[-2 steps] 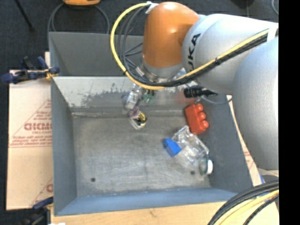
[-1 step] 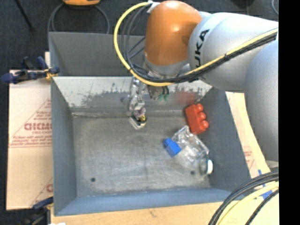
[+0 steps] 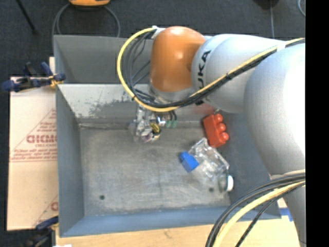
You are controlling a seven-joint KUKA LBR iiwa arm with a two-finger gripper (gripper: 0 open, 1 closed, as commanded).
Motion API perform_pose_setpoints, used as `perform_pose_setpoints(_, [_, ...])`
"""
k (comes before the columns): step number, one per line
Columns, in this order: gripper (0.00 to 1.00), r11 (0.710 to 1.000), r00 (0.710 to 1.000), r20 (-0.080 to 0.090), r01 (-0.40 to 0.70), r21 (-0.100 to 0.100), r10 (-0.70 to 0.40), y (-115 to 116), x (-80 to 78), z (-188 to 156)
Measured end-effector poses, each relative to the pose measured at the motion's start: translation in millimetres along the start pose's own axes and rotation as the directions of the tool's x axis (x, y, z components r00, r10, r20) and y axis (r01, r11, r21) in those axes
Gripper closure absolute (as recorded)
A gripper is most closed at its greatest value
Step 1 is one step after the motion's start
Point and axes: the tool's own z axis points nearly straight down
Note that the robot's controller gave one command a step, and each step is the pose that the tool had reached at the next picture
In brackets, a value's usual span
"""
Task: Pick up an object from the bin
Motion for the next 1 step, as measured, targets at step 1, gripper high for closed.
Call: perform_pose_setpoints(1, [1.00,0.942,0.942,0.010,0.336,0.003,-0.336,-17.9,5.7,-35.5])
